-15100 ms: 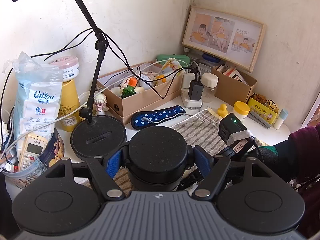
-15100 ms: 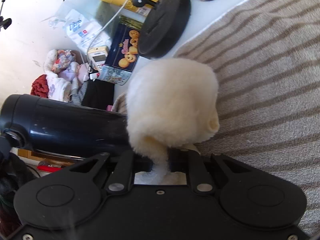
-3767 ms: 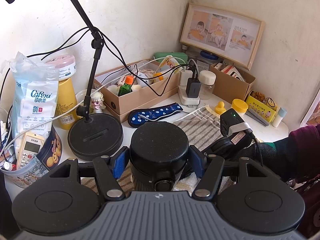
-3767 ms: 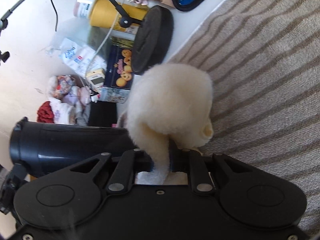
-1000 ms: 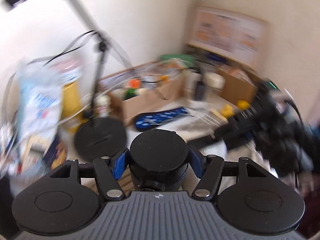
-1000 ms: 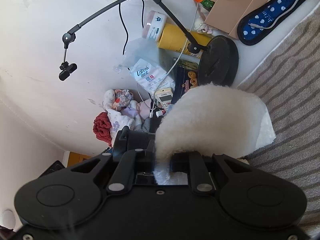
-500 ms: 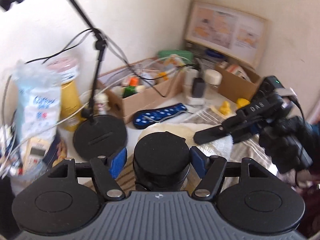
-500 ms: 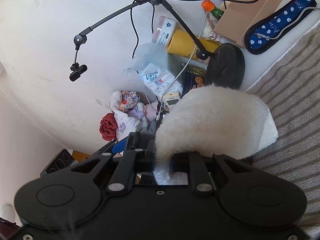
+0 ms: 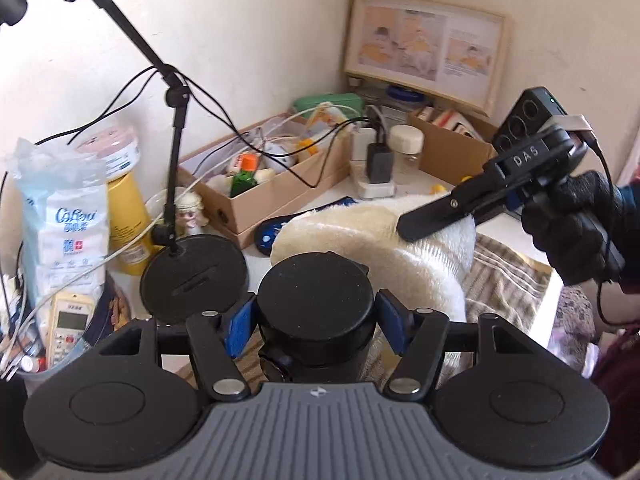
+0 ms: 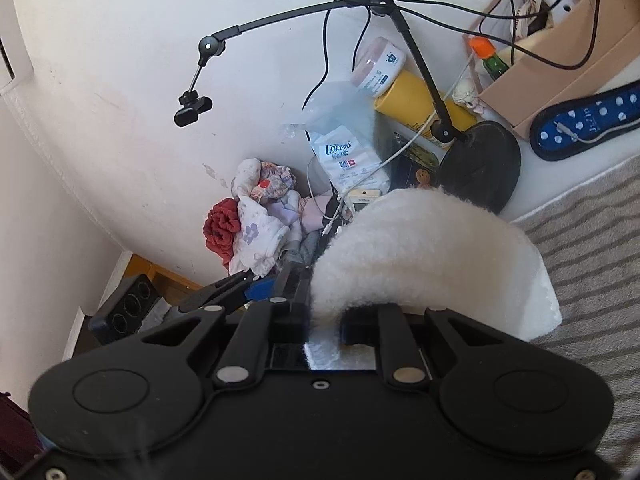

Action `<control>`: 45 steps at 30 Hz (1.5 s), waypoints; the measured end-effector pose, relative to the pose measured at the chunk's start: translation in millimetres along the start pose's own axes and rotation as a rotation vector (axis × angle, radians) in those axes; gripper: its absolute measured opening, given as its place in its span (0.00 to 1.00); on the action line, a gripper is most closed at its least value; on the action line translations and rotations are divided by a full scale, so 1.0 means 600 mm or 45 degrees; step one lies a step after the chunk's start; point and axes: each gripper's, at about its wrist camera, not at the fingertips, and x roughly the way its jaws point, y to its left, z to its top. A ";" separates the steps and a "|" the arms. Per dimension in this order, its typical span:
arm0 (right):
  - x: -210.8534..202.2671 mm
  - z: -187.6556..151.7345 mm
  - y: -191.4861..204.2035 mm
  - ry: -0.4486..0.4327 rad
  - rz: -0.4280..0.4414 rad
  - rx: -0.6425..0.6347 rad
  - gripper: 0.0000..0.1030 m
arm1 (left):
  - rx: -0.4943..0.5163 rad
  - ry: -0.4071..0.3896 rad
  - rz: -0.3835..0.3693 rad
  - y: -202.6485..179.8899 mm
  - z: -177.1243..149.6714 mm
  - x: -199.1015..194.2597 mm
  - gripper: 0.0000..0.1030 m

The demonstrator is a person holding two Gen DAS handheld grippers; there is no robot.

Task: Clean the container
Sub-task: 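Drape the towel over the tumbler lid and rub it with the right gripper, then rub the towel down the tumbler's side with the right gripper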

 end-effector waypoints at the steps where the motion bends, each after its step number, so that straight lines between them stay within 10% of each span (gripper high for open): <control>1: -0.005 0.001 0.002 0.002 0.000 -0.017 0.12 | 0.031 0.001 -0.008 0.000 -0.001 0.000 0.61; 17: 0.022 -0.010 0.040 -0.024 0.071 -0.062 0.12 | 0.035 -0.010 0.016 -0.015 -0.006 -0.006 0.61; 45: 0.072 -0.045 -0.056 0.071 -0.169 0.113 0.12 | 0.028 -0.017 0.027 -0.001 -0.003 -0.002 0.62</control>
